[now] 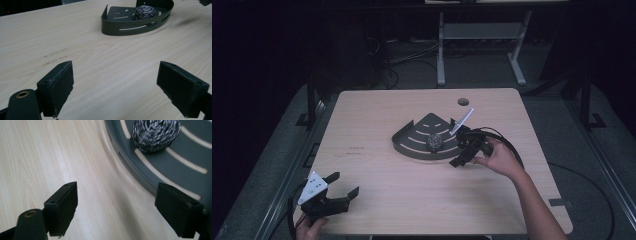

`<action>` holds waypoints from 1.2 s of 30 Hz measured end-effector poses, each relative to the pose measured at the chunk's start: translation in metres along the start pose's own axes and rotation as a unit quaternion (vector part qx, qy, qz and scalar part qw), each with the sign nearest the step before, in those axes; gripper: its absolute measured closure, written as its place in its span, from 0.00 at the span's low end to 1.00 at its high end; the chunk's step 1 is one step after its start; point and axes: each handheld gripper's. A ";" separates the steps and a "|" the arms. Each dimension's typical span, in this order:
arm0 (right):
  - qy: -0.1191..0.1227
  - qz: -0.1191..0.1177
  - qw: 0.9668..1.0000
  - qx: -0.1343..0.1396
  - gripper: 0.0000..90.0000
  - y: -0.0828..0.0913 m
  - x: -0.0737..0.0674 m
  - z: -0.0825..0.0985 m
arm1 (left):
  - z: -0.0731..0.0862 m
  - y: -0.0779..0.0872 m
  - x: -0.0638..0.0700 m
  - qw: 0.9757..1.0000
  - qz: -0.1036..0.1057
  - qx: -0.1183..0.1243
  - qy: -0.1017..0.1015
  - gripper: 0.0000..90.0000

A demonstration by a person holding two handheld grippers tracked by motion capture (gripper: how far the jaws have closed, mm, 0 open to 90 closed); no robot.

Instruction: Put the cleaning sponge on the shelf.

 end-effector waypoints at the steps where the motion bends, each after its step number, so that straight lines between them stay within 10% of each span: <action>1: 0.000 0.000 1.000 0.000 0.20 0.000 0.000 0.001 | 0.000 0.000 0.000 1.000 0.000 -0.001 0.000 0.15; 36: -0.004 -0.003 1.000 0.003 0.18 -0.002 -0.030 0.053 | -0.001 -0.002 0.003 1.000 0.004 -0.003 -0.002 0.15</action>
Point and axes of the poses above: each handheld gripper's, and its own axes: y roughly backward along the jaws, z roughly out of its underside, x roughly to its right, and after that the axes turned 11 degrees about z, right-handed
